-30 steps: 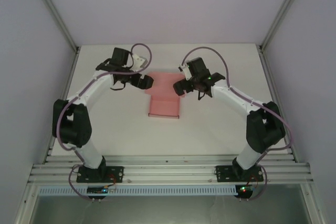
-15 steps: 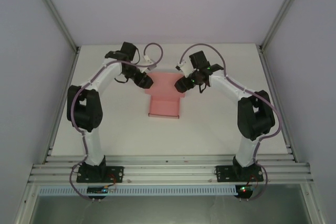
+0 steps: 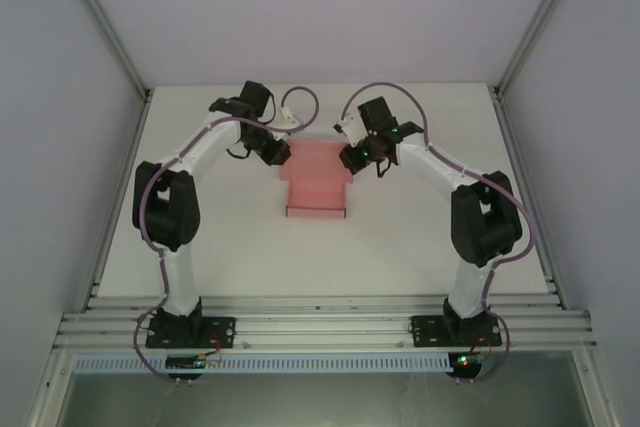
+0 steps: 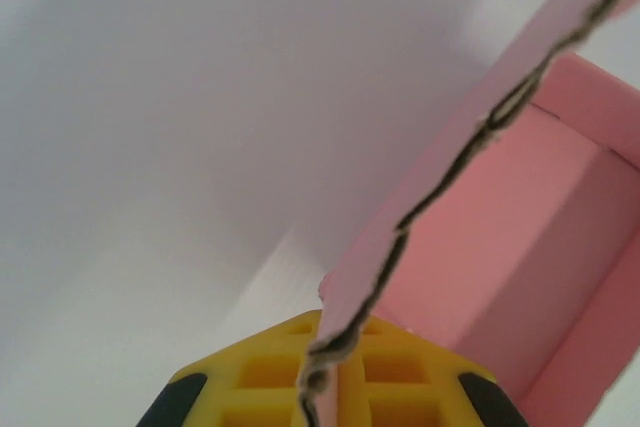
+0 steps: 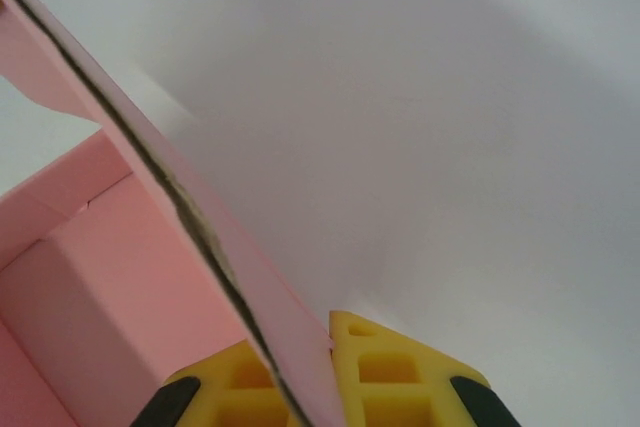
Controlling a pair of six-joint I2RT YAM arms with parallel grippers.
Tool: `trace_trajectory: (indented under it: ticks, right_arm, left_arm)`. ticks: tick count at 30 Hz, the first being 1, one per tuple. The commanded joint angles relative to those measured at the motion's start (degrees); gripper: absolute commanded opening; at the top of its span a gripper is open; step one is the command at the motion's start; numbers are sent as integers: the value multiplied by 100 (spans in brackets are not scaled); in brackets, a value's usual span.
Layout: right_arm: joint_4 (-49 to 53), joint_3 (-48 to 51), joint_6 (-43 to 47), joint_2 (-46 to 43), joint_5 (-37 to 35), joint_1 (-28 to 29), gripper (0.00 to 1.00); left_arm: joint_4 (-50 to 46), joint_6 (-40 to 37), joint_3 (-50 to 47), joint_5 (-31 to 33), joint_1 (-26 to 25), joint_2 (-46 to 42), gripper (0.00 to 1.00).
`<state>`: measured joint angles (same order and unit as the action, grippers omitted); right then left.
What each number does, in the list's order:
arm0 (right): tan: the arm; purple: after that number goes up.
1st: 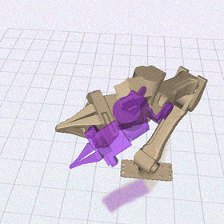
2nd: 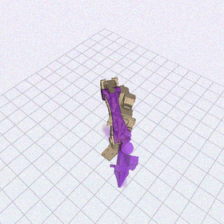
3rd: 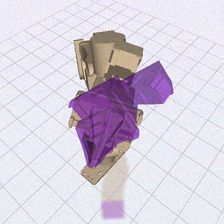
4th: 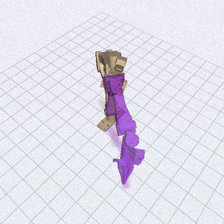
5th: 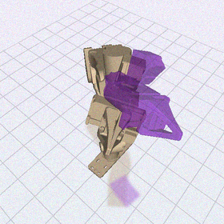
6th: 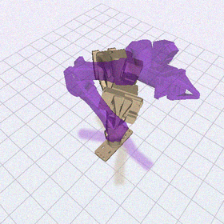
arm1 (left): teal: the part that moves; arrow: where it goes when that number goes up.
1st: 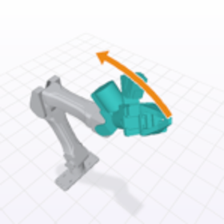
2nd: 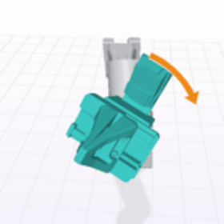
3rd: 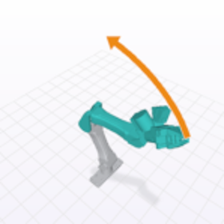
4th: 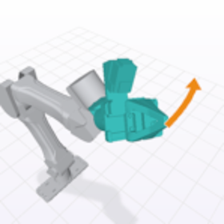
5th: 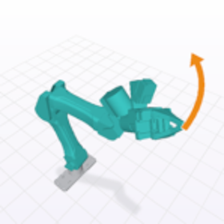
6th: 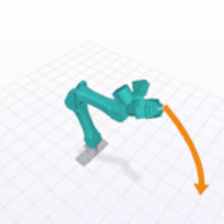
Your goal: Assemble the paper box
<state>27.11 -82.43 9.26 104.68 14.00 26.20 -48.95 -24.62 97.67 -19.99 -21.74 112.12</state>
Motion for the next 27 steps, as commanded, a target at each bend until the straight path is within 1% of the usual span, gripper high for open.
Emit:
trace_trajectory:
  ticks: [1, 4, 6, 11, 14, 15, 18, 20, 22, 24, 27]
  right_arm:
    - [-272, -33, -303, -177, -834, 148, 2]
    - [-665, 168, -566, -371, -1406, 246, 0]
    - [-958, 333, -859, -496, -1890, 311, 0]
    - [-1655, 736, -1668, -751, -2441, 420, 0]
    - [-2088, 923, -2257, -778, -2961, 541, 0]
    - [-2224, 971, -2452, -772, -3214, 602, 0]
    - [-2611, 1069, -3038, -718, -3842, 781, 1]
    - [-2918, 1133, -3308, -674, -4073, 890, 1]
    - [-3000, 1063, -3383, -576, -4038, 965, 1]
    - [-2797, 909, -3543, -457, -4117, 1018, 1]
    - [-2936, 939, -3526, -345, -4134, 1063, 1]
  left_arm:
    - [339, 827, -143, 695, -182, -478, 0]
    - [670, 1780, -235, 1265, -226, -691, 0]
    - [824, 2358, -306, 1482, -248, -790, 0]
    - [1338, 3538, -742, 1933, -413, -986, 0]
    - [1593, 4118, -947, 2312, -558, -1053, 0]
    - [1643, 4266, -992, 2308, -589, -1072, 0]
    - [2269, 4865, -1270, 2287, -638, -1161, 0]
    - [2565, 5341, -1455, 2397, -652, -1192, 0]
    - [2862, 5681, -1590, 2463, -668, -1201, 0]
    - [2969, 5887, -1639, 2497, -698, -1192, 0]
    - [3185, 5790, -1730, 2535, -808, -1161, 0]
